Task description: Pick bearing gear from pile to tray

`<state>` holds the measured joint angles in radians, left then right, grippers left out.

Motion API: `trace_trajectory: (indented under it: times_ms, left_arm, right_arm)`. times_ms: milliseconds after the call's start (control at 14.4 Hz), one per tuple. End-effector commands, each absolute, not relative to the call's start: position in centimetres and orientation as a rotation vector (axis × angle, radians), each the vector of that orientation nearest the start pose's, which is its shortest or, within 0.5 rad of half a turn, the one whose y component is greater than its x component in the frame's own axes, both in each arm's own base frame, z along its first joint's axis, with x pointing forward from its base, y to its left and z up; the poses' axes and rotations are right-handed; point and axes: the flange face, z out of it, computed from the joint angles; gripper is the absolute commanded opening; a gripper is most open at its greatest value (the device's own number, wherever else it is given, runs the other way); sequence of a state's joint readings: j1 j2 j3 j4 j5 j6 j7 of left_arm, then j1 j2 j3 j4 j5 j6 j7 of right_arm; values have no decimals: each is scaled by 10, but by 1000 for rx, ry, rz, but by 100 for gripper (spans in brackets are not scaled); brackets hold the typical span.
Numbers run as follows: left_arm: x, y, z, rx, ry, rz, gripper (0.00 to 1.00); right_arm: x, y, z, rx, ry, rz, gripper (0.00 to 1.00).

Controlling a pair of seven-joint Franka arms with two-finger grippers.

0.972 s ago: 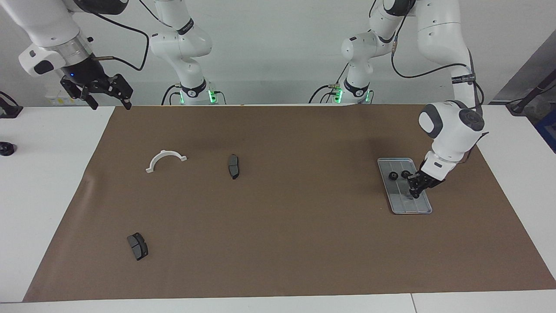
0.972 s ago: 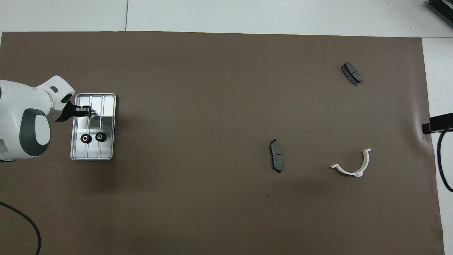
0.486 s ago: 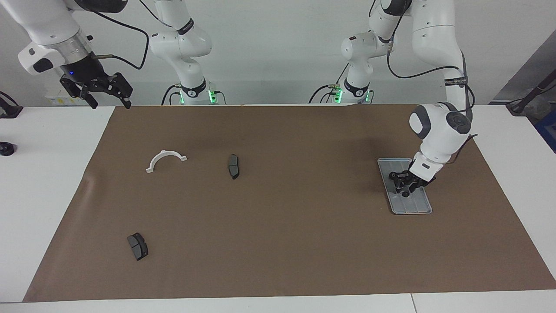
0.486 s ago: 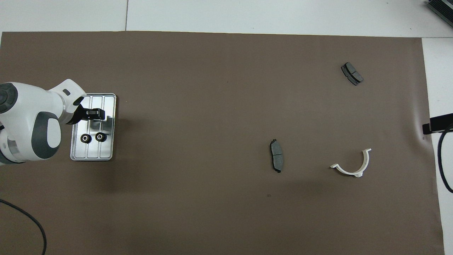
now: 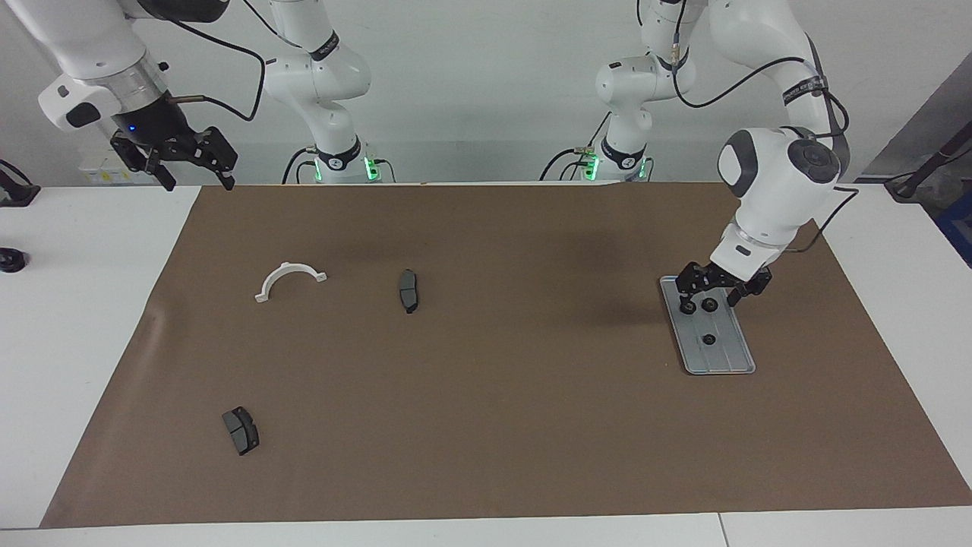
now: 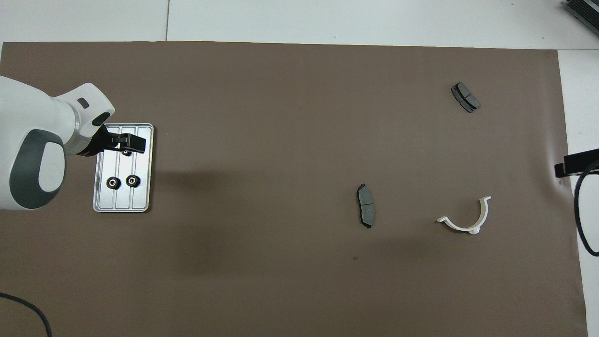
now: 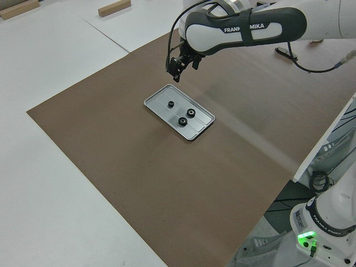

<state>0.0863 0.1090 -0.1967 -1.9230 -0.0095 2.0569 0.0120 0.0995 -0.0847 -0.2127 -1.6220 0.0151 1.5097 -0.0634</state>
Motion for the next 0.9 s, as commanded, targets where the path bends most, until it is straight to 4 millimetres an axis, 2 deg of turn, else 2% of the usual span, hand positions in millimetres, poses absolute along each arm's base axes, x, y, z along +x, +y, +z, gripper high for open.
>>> trace_trajectory:
  times_ms: [0,139,417,556,694,764,833]
  left_arm:
    - [558,-82,448,-3129,159,41,100]
    - [553,-83,471,-3125,152,31,100]
    - [552,-72,543,-3128,122,44,100]
    - [549,-65,565,-3128,106,69,100]
    - [546,-65,598,-3123,120,80,100]
    - [545,-63,608,-3119,155,87,100]
    - [545,-60,609,-3121,168,83,100]
  right_arm:
    - [511,-62,642,-3095,58,45,100]
    - [511,-64,641,-3094,67,49,100]
    - [511,-63,641,-3094,60,49,100]
    - [511,-59,641,-3093,48,52,100]
    - [511,-58,641,-3093,46,52,100]
    - [512,-57,641,-3093,43,49,100]
    - [511,-58,641,-3093,46,52,100]
